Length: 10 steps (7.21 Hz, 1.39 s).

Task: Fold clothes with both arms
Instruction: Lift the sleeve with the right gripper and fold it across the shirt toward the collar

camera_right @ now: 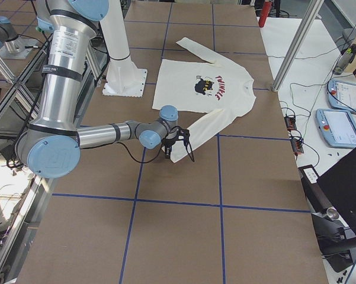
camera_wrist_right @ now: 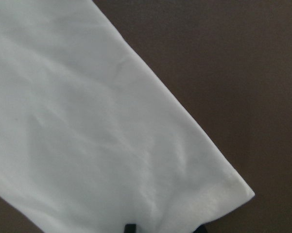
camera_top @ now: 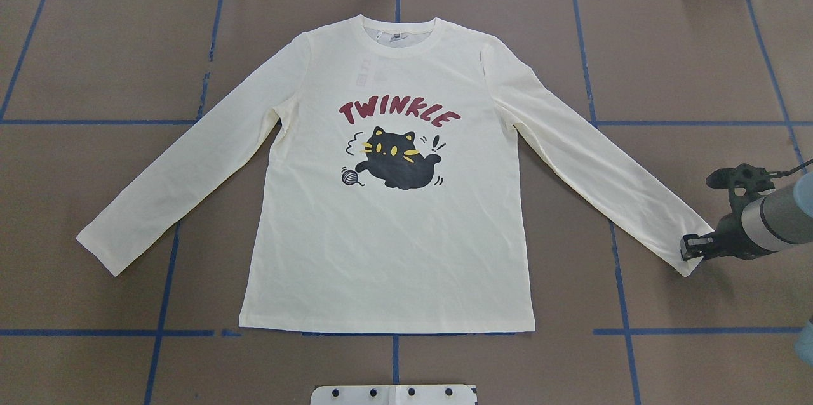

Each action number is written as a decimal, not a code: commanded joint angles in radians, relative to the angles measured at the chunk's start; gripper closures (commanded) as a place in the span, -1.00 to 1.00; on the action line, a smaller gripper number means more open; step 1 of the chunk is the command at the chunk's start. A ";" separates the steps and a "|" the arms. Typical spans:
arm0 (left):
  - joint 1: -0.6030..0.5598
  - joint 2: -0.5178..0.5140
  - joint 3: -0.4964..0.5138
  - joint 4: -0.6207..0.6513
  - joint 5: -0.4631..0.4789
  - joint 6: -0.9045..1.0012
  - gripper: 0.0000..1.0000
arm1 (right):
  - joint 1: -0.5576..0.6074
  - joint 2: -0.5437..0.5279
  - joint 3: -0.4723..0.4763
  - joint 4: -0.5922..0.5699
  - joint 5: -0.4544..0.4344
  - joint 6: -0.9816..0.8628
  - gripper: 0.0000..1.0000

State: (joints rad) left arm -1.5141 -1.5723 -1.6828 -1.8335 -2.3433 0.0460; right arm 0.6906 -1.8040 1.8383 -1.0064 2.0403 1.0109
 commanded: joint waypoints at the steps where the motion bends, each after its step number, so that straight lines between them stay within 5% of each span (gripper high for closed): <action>1: 0.000 0.000 0.000 -0.003 0.001 0.000 -1.00 | 0.003 0.000 0.022 -0.001 0.014 0.000 1.00; 5: 0.000 0.000 0.015 -0.021 0.002 -0.002 -1.00 | 0.026 0.026 0.087 -0.001 0.029 0.000 1.00; 8: 0.000 -0.008 0.018 -0.021 0.002 -0.003 -1.00 | 0.133 0.242 0.058 -0.012 0.090 0.003 1.00; 10: 0.000 -0.018 0.028 -0.021 0.002 -0.003 -1.00 | 0.171 0.531 -0.095 -0.012 0.142 0.128 1.00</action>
State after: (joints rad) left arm -1.5140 -1.5848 -1.6611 -1.8546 -2.3409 0.0423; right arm 0.8398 -1.4514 1.8351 -1.0182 2.1571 1.0570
